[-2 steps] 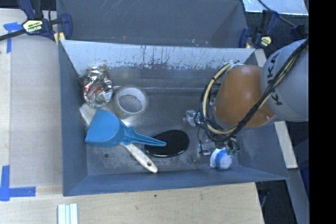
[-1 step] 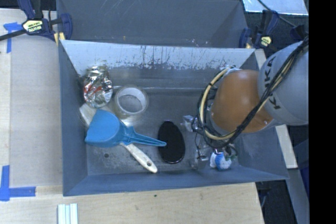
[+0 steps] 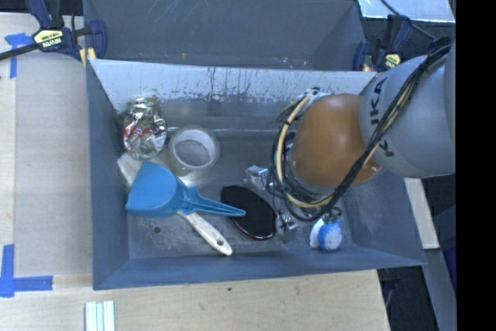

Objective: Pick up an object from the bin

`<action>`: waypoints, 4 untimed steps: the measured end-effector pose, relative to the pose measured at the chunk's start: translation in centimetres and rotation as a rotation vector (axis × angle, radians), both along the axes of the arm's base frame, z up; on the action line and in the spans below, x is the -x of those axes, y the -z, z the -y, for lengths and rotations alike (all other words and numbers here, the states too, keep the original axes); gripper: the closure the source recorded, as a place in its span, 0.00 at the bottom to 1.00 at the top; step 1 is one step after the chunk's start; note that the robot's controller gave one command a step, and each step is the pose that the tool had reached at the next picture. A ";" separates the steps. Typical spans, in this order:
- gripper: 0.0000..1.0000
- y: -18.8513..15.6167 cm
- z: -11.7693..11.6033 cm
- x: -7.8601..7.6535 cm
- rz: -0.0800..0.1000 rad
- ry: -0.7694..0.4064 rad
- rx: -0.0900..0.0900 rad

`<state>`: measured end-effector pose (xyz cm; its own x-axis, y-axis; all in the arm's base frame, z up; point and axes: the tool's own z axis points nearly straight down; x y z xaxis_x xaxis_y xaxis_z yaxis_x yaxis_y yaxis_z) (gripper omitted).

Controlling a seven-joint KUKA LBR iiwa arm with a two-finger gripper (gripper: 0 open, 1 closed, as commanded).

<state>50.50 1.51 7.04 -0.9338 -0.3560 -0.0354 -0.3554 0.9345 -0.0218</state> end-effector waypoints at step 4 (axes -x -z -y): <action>0.00 -0.9 -4.0 -3.2 0.001 0.409 -0.016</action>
Offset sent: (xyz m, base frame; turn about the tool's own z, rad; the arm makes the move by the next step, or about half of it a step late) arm 0.0070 0.0159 -0.0004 -0.0433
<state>53.72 5.52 7.98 -0.9982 0.0453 -0.0389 0.0455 0.9989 -0.0064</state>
